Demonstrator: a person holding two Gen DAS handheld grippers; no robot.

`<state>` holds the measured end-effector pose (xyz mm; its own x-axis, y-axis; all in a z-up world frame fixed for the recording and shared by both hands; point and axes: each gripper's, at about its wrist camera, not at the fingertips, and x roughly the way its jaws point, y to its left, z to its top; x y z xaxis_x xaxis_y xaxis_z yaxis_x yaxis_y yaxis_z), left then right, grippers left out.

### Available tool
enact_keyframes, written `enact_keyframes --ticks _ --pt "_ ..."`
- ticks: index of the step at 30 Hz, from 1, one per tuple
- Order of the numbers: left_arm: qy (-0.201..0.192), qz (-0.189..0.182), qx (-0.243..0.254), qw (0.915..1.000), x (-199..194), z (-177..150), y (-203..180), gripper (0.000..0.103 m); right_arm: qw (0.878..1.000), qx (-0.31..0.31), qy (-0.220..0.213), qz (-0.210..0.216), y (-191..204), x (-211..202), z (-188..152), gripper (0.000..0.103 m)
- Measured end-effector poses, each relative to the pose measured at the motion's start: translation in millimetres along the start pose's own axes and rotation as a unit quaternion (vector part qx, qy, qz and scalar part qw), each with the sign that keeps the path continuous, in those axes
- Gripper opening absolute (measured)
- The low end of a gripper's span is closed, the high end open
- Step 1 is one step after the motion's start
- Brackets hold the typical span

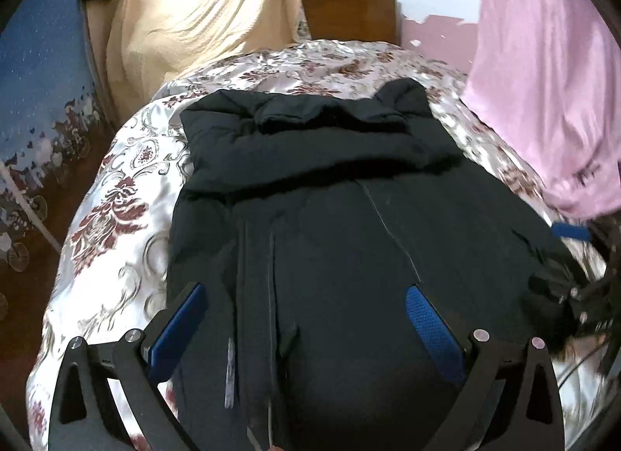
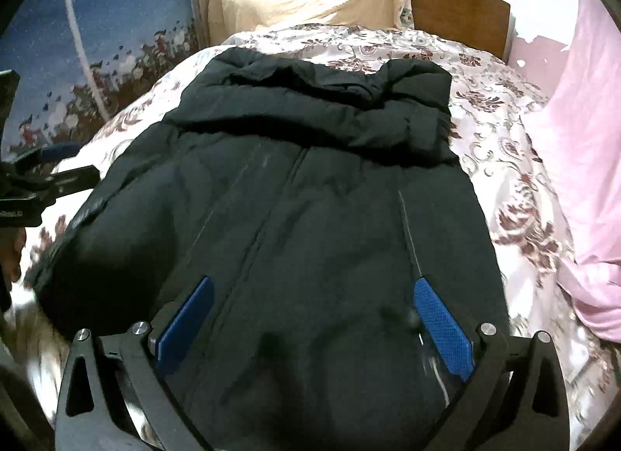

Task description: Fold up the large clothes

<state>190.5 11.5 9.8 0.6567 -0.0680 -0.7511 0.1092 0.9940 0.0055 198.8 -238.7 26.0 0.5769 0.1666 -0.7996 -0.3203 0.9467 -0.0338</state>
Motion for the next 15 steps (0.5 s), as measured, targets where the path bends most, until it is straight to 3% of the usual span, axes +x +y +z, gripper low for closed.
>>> enact_keyframes --ticks 10,15 --pt "0.007 0.008 0.004 0.9999 -38 -68 9 0.103 0.995 -0.087 0.019 -0.045 16 -51 -69 0.101" --pt "-0.006 0.027 -0.001 0.9996 -53 -95 9 0.103 0.994 -0.09 0.015 -0.066 11 -65 -96 0.101"
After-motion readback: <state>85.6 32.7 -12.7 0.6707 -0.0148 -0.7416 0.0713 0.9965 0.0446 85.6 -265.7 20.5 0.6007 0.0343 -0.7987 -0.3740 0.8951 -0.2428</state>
